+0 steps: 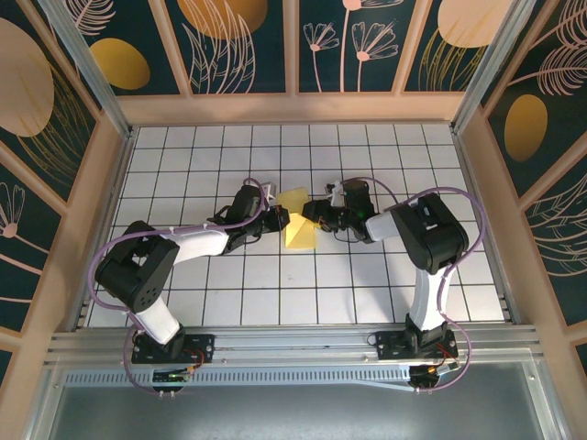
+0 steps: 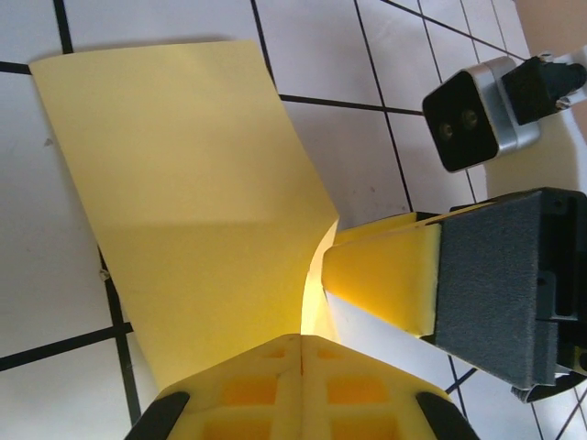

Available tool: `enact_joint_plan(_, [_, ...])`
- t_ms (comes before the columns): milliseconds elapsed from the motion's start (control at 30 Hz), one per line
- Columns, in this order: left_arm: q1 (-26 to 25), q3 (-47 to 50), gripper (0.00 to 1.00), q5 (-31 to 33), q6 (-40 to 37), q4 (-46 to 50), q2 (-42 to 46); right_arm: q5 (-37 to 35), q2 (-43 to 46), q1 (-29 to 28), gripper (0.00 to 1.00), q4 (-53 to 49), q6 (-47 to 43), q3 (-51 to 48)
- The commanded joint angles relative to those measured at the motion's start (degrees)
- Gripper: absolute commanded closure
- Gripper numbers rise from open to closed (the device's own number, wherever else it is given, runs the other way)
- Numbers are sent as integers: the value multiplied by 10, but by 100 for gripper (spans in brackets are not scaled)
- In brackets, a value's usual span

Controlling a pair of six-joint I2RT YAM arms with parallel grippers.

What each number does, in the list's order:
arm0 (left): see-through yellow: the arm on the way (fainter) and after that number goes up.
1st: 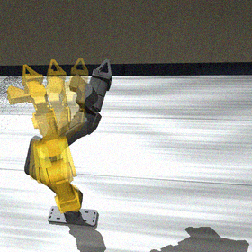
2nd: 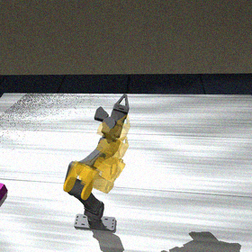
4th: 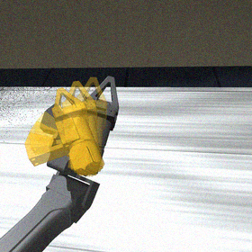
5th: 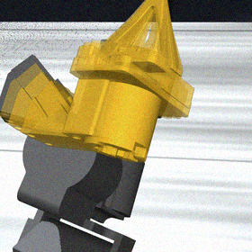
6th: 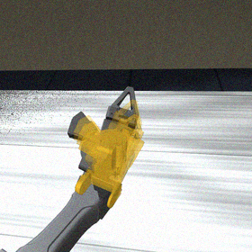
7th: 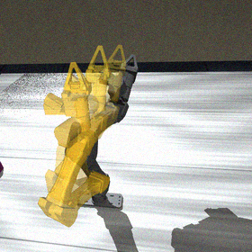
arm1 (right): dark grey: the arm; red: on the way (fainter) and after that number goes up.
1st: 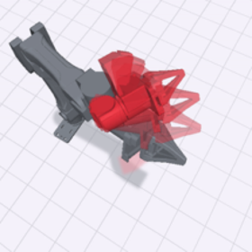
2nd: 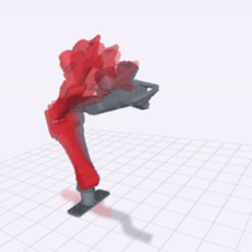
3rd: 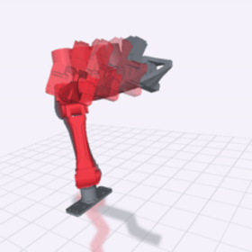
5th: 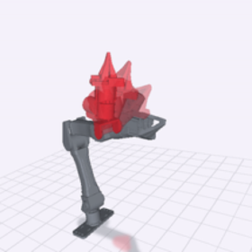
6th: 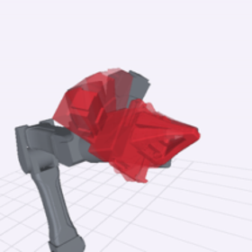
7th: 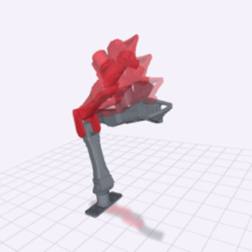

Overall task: Fold a paper plane with a square sheet of paper (fold left side to right side)
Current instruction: Turn over the paper at the center of the table.

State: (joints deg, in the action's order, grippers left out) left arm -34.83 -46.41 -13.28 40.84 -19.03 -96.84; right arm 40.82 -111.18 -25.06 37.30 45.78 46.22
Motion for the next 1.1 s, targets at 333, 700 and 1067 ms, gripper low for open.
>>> enact_joint_plan(333, [-1,-12,100,22,14,26,-38,-12,-20,-13,59,31,-2,18])
enact_joint_plan(700, [-1,-1,78,50,16,28,6,-50,1,-16,86,-21,-49,32])
enact_joint_plan(1067, [2,69,14,68,55,-15,238,-66,180,23,100,-26,-84,34])
